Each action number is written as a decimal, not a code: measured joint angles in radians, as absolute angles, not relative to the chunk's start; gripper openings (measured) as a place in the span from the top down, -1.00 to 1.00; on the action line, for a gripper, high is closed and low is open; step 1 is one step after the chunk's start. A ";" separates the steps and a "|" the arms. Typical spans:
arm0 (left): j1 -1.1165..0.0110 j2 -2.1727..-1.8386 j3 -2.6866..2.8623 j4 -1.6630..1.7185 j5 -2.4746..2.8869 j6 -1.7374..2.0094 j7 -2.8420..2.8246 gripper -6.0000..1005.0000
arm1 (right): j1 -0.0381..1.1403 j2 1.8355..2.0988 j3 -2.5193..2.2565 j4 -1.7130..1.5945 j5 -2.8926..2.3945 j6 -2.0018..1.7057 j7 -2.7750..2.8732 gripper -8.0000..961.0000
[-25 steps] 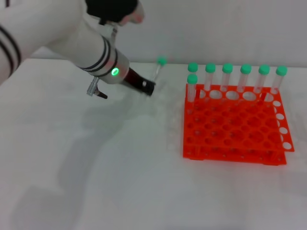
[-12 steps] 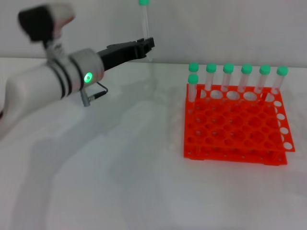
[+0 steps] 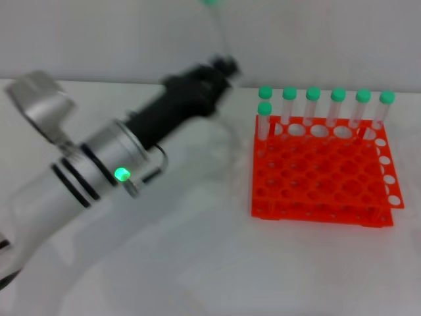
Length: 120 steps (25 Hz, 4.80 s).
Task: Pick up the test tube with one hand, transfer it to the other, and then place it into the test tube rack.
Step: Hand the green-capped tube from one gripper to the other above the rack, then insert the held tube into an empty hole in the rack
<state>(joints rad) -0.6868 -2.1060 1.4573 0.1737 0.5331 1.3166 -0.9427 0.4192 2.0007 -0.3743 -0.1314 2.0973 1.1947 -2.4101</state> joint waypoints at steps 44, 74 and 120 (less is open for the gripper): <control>-0.709 -2.106 2.208 0.448 0.264 1.003 -0.726 0.63 | 0.473 1.937 -0.786 -0.492 1.677 1.717 -1.861 -0.46; -0.693 -2.104 2.209 0.435 0.242 0.944 -0.685 0.45 | 0.469 1.945 -0.781 -0.493 1.687 1.726 -1.865 0.55; -0.212 -2.095 2.203 0.255 -0.628 1.333 -0.350 -0.77 | 0.817 2.028 -0.809 -0.192 1.753 1.141 -2.257 0.45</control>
